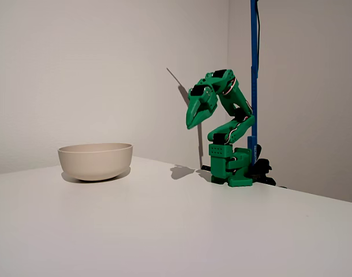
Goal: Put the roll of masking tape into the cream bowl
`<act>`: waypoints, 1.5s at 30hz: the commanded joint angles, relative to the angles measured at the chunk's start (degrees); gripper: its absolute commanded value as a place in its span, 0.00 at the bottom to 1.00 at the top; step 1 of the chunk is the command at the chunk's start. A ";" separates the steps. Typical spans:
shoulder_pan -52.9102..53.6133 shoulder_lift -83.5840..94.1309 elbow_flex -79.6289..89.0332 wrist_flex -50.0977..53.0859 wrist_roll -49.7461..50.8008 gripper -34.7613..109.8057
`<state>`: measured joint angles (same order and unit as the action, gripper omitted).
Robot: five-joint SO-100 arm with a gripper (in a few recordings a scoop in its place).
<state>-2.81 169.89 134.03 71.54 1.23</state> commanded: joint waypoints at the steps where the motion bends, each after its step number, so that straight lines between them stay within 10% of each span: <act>1: -1.23 6.42 9.23 -3.69 -0.79 0.18; 45: 0.62 24.35 32.96 7.82 -1.23 0.18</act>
<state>-2.37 193.97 168.49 78.66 -0.09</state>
